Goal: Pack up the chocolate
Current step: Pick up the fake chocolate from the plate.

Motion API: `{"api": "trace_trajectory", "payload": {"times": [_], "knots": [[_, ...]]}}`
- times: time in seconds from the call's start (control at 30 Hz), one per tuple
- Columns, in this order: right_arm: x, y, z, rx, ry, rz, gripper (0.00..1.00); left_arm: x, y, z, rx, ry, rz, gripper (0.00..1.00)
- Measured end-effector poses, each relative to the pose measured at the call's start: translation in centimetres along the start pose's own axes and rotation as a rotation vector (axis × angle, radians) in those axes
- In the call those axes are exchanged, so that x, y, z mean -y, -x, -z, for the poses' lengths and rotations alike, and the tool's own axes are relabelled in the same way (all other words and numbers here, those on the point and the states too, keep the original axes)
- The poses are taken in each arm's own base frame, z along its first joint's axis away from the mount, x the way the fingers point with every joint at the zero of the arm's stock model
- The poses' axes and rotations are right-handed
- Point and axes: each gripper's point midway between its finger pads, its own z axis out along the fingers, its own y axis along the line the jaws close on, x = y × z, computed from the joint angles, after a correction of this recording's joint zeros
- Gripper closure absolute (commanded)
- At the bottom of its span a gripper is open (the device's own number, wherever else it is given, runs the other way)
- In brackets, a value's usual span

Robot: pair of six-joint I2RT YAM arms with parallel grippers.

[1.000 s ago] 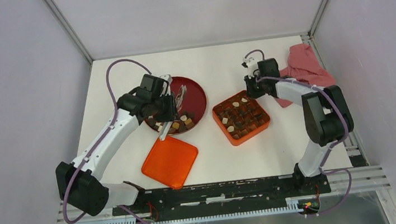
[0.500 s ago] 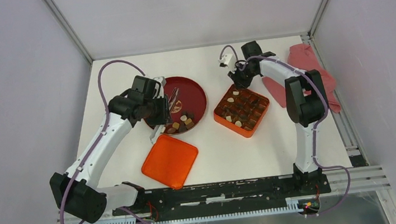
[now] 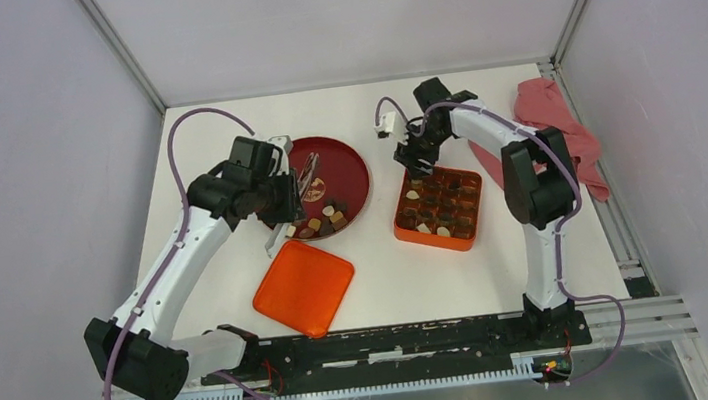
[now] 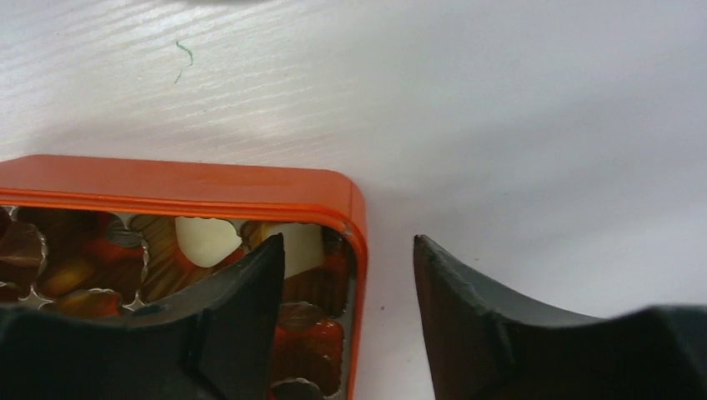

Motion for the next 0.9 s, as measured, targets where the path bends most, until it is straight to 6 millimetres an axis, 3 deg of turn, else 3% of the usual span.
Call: {"api": "trace_trajectory", "payload": {"times": [0.1,0.23,0.37,0.43,0.57,0.73,0.9], "knots": [[1.2,1.1,1.1,0.021,-0.039,-0.030,0.24,-0.1,0.0,0.0,-0.001,0.002,0.004,0.84],[3.1,3.1,3.6,0.077,-0.106,-0.037,0.22,-0.5,0.0,0.0,-0.001,0.011,0.016,0.84],[2.6,5.2,6.9,0.164,-0.127,-0.042,0.23,-1.6,0.0,0.0,-0.008,0.038,0.042,0.84],[1.6,6.1,8.3,0.225,-0.123,-0.049,0.23,-2.5,0.3,-0.1,-0.003,0.062,0.068,0.84],[-2.8,7.4,9.8,0.354,-0.034,-0.084,0.23,-4.8,0.9,-1.0,-0.010,0.105,0.129,0.83],[-6.0,7.0,8.8,0.412,0.073,-0.138,0.23,-7.6,1.5,-3.5,-0.053,0.158,0.135,0.80],[-7.1,6.0,7.7,0.424,0.119,-0.188,0.22,-9.8,2.3,-5.0,-0.077,0.183,0.119,0.79]]}}
